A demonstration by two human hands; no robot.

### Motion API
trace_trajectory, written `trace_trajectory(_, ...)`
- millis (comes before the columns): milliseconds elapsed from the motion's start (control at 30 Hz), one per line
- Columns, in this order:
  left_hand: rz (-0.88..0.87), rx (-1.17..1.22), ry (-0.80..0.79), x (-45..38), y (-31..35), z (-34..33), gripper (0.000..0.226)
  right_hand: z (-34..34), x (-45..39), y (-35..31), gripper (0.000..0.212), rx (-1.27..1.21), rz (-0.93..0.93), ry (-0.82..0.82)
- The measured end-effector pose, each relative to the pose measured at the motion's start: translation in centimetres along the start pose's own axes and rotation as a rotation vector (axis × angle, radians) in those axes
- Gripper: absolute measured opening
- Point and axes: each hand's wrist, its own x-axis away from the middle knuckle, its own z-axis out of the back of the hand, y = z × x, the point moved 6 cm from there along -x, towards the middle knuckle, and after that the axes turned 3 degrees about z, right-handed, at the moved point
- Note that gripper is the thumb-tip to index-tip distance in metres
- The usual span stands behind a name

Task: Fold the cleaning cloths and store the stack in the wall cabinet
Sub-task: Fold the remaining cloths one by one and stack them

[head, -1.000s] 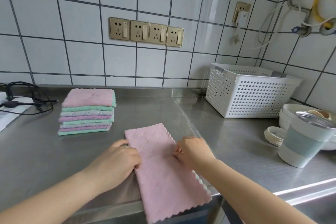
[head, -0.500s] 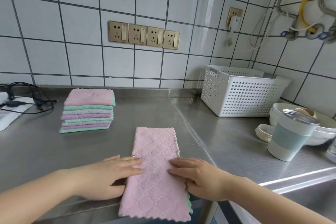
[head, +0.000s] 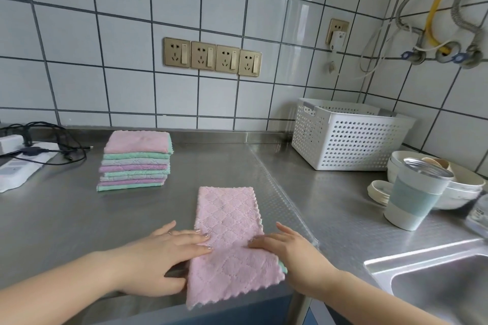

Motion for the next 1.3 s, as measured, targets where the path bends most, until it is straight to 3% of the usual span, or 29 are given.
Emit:
trace_trajectory(100, -0.002, 0.043, 0.191, -0.4, 0.0, 0.6, 0.059, 1.2, -0.5, -0.2, 0.044, -0.11, -0.137, 0.12)
trace_trajectory(233, 0.096, 0.472, 0.376, -1.5, 0.3, 2.0, 0.023, 2.2, -1.8, -0.1, 0.036, -0.131, -0.343, 0.159)
trace_trajectory(400, 0.338, 0.95, 0.62, -2.8, -0.9, 2.2, 0.064, 2.3, -2.5, 0.5, 0.031, -0.457, -0.554, 0.342)
trace_trajectory(467, 0.423, 1.047, 0.612, -3.4, -0.9, 2.0, 0.075, 1.7, -2.6, 0.5, 0.053, -0.559, -0.586, 0.355)
trace_trajectory(533, 0.48, 1.056, 0.589, -4.0, -1.1, 1.9, 0.081, 1.0, -2.9, 0.7, 0.077, -0.567, -0.6, 0.294)
trace_trajectory(600, 0.444, 1.06, 0.574, -4.3, -1.2, 2.0, 0.078, 0.6, -3.2, 1.0, 0.069, -0.499, -0.569, 0.214)
trace_trajectory(667, 0.392, 0.976, 0.525, -4.6, -1.1, 1.9, 0.063, 0.7, -3.5, 1.0, 0.049, -0.404, -0.502, 0.154)
trace_trajectory(767, 0.414, 0.826, 0.476, -4.8, -1.0, 1.8, 0.051, 0.9, -3.6, 1.0, 0.038, -0.373, -0.466, 0.183)
trace_trajectory(1000, 0.477, 0.608, 0.332, -6.5, -1.8, 2.6, 0.067, 1.3, -4.3, 1.9, 0.041, -0.358, -0.518, 0.236)
trace_trajectory(1300, 0.546, 0.44, 0.24, -8.8, -2.8, 3.5, 0.072, 0.9, -5.5, 3.6, 0.044, -0.402, -0.688, 0.086)
